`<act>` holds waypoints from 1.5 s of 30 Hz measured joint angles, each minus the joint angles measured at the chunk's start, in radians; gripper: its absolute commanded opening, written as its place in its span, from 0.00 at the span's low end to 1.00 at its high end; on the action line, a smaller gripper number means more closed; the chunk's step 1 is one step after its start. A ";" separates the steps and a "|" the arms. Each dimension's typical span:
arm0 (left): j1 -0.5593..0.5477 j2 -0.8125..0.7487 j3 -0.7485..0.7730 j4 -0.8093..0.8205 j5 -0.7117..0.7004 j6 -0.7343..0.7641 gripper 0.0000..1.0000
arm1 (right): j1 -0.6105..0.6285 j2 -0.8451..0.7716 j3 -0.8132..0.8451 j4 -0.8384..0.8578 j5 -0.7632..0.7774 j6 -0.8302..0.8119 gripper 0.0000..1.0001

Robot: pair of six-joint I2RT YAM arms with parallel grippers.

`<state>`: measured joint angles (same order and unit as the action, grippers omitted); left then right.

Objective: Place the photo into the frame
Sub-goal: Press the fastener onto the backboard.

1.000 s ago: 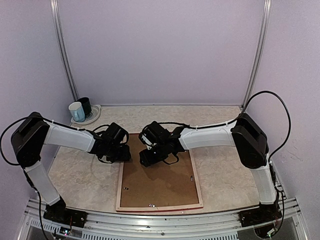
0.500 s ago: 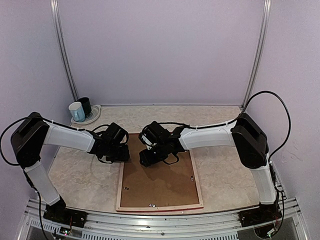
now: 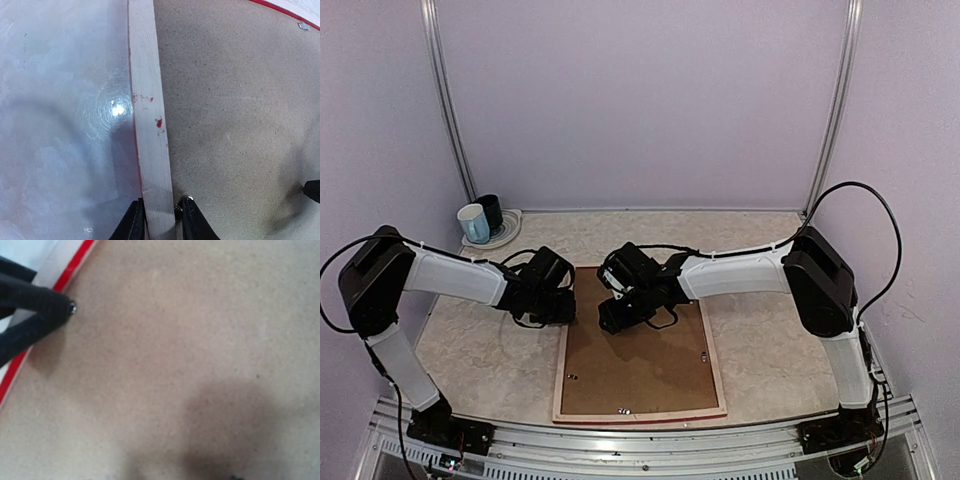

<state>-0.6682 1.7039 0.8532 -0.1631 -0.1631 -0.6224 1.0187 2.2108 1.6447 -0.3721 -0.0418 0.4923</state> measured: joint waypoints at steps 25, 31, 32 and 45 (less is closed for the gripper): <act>0.011 -0.026 -0.031 0.021 0.029 0.007 0.29 | 0.000 0.002 0.000 0.001 -0.010 0.003 0.57; 0.011 -0.034 -0.031 -0.009 0.055 0.034 0.35 | 0.000 0.002 0.000 0.001 -0.015 0.003 0.57; 0.011 -0.035 -0.031 -0.013 0.059 0.038 0.34 | 0.000 0.002 0.000 0.001 -0.015 0.003 0.57; 0.015 -0.033 -0.026 -0.021 0.046 0.052 0.22 | 0.000 0.003 0.000 0.002 -0.016 0.003 0.57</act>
<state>-0.6533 1.6707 0.8276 -0.1844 -0.1169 -0.5705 1.0187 2.2143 1.6447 -0.3702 -0.0582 0.4950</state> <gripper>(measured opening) 0.244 0.572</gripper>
